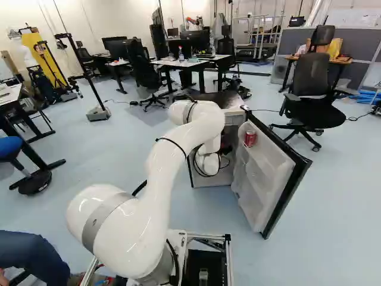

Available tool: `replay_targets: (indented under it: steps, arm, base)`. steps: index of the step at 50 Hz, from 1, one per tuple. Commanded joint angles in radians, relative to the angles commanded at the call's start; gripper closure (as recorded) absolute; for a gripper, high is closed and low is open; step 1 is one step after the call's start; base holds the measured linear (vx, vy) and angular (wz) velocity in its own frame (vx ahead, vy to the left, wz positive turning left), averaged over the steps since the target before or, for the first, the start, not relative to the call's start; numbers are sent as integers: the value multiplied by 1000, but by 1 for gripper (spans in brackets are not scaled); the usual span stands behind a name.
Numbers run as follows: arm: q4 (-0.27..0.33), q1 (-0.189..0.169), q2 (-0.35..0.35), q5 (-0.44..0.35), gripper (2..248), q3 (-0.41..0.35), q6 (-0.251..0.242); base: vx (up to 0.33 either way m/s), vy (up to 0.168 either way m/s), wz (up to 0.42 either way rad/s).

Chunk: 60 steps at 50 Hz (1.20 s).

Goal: Grab a drink from the fridge

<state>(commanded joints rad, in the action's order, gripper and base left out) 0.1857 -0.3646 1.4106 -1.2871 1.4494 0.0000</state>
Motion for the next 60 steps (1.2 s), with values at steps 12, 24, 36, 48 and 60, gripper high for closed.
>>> replay_targets:
  steps: [12,24,36,48,60]
  arm:
    - [0,0,0,0,14,0,0]
    - [0,0,0,0,39,0,0]
    - [0,0,0,0,64,0,0]
    - [0,0,0,0,67,0,0]
    - [0,0,0,0,67,0,0]
  base:
    - [0,0,0]
    - [0,0,0]
    - [0,0,0]
    - [0,0,0]
    - [0,0,0]
